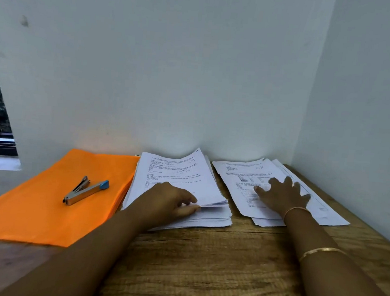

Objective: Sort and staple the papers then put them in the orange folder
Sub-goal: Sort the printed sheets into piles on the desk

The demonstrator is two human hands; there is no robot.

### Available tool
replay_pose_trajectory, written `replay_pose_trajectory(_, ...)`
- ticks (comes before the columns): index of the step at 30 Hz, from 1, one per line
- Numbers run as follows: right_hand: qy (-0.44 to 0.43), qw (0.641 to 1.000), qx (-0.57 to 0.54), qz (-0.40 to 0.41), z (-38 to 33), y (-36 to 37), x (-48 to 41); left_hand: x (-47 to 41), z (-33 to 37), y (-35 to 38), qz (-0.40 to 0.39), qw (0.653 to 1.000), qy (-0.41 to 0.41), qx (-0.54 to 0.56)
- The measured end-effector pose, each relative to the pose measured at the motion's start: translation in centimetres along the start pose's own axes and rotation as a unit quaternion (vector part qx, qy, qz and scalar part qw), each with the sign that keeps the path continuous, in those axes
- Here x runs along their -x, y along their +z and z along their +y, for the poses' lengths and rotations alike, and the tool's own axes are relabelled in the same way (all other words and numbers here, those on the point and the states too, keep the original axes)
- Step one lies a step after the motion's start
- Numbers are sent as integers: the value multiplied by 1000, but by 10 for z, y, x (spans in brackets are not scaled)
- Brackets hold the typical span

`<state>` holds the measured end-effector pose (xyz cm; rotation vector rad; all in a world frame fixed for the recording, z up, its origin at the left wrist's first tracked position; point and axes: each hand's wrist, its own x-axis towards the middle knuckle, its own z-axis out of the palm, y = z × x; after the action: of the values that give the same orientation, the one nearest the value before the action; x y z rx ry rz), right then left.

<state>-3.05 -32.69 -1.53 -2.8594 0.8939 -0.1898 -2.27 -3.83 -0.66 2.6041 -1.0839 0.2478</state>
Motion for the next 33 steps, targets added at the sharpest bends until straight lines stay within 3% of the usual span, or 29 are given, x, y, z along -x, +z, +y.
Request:
replay_pose_trajectory(5,79,994,-22,-68,8,4,1,3,4,-3,-7,1000,-5,-11)
replay_pose_trajectory(13,62,997,10,-52,13,0,4,5,6,-2,-24,999,-24,-38)
replay_pose_trajectory(23,67,992,-2,-109,23,-2,-4,1,-2,6,-73,996,-58,17)
replay_pose_trajectory(30,75,987,-24,-140,21,-5,-2,2,7,1,-74,997,-16,-18)
replay_pose_trajectory(33,53,992,32,-112,12,-3,0,2,11,-1,-54,998,6,-21)
